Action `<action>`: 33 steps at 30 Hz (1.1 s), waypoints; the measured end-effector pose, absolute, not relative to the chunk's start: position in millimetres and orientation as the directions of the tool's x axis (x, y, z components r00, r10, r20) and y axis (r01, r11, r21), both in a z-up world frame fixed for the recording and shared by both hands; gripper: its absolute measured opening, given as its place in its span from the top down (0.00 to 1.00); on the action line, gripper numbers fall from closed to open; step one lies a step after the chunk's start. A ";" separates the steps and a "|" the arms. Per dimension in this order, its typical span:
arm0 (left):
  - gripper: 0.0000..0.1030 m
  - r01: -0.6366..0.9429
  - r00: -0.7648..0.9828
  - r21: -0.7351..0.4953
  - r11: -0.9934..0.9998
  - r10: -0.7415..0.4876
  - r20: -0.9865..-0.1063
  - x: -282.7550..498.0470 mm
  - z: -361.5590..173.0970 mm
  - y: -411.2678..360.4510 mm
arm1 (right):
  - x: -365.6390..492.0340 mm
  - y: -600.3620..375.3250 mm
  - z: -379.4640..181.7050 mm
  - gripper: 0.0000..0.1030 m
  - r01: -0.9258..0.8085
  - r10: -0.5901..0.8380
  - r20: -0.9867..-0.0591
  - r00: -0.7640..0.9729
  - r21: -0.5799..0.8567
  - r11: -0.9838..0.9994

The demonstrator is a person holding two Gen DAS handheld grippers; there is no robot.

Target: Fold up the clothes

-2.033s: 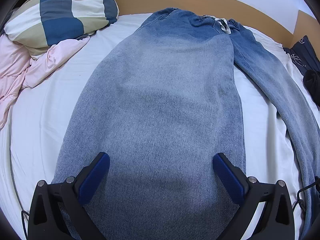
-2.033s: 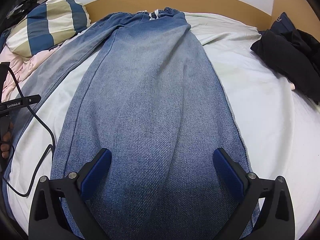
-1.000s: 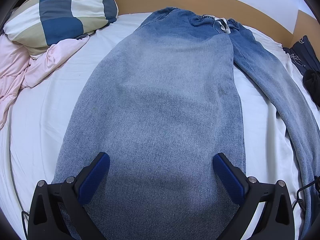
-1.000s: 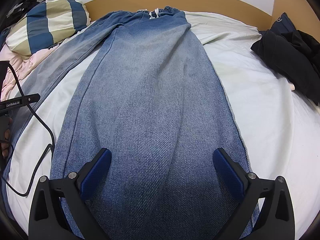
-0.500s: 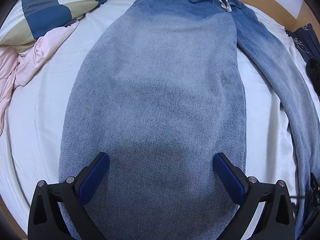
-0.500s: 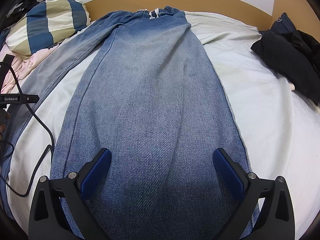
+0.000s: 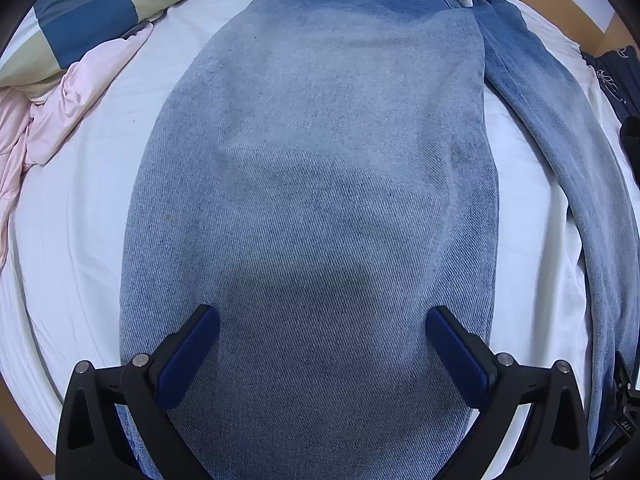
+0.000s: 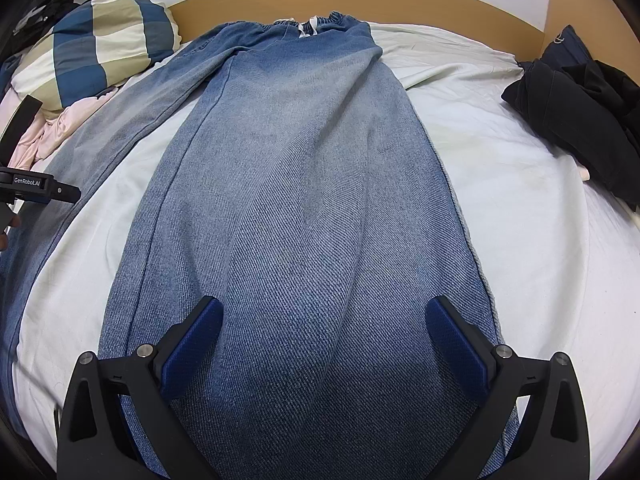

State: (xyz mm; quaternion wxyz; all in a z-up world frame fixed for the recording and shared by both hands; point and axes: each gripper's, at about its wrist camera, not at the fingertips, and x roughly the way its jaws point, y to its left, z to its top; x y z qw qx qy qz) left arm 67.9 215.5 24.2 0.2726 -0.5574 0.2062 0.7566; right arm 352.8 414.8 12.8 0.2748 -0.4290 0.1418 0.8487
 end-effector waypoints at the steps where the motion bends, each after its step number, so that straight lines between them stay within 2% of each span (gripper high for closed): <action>1: 0.00 -0.641 -0.229 0.007 -0.768 0.182 -0.956 67.8 24.3 215.6 | 352.8 414.6 12.7 0.00 -0.588 0.345 -0.806 -0.481 0.005 -0.809; 14: 0.00 -0.584 -0.325 0.007 -0.811 0.227 -0.918 75.3 24.5 210.3 | 352.7 414.2 13.1 0.00 -0.588 0.345 -0.806 -0.480 0.004 -0.809; 23: 0.00 -0.612 -0.451 0.001 -0.791 0.348 -0.822 89.9 19.4 198.3 | 352.1 414.6 13.5 0.00 -0.588 0.345 -0.807 -0.480 0.004 -0.809; 33: 0.00 -0.622 -0.450 -0.003 -0.783 0.361 -0.817 85.7 11.1 198.8 | 352.8 416.4 13.8 0.00 -0.587 0.345 -0.807 -0.480 0.004 -0.809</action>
